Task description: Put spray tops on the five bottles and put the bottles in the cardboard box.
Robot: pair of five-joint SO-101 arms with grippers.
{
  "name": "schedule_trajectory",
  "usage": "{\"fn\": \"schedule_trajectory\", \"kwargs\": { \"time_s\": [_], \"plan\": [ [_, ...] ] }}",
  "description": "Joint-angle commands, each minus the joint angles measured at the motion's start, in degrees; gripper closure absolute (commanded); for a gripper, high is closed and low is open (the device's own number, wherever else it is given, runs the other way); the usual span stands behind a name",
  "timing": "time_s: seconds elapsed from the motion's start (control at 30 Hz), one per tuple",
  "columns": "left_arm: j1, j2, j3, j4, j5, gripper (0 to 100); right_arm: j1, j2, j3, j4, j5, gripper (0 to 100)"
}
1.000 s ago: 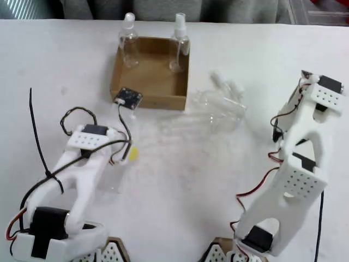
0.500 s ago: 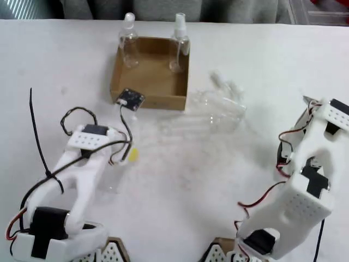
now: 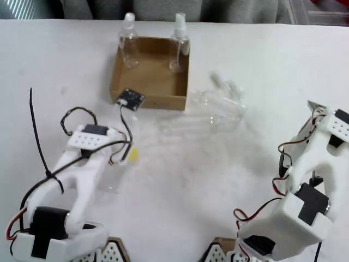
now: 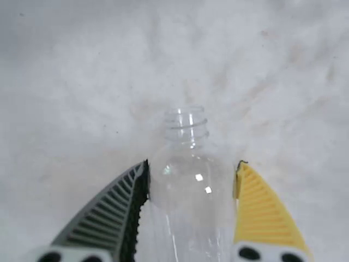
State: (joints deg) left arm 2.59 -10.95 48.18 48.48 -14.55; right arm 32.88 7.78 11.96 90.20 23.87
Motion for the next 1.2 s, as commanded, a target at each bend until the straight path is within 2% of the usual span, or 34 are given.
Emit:
{"fn": "schedule_trajectory", "kwargs": {
  "time_s": [0.0, 0.13, 0.7, 0.93, 1.17],
  "plan": [
    [0.48, -1.98, 0.26, -0.88, -0.53, 87, 1.36, -2.95, 3.34, -4.62, 2.81, 79.2],
    [0.48, -1.98, 0.26, -0.88, -0.53, 87, 1.10, -2.59, 6.86, -11.03, 2.81, 81.9],
    [0.48, -1.98, 0.26, -0.97, -0.53, 87, -0.40, -2.51, 9.58, -15.52, 2.81, 81.8],
    [0.48, -1.98, 0.26, -0.88, -0.53, 87, -2.42, -2.51, 14.24, -22.64, 2.81, 82.1],
    [0.48, -1.98, 0.26, -0.88, -0.53, 87, -1.98, -2.51, 14.42, -23.52, 2.81, 82.2]
  ]
}}
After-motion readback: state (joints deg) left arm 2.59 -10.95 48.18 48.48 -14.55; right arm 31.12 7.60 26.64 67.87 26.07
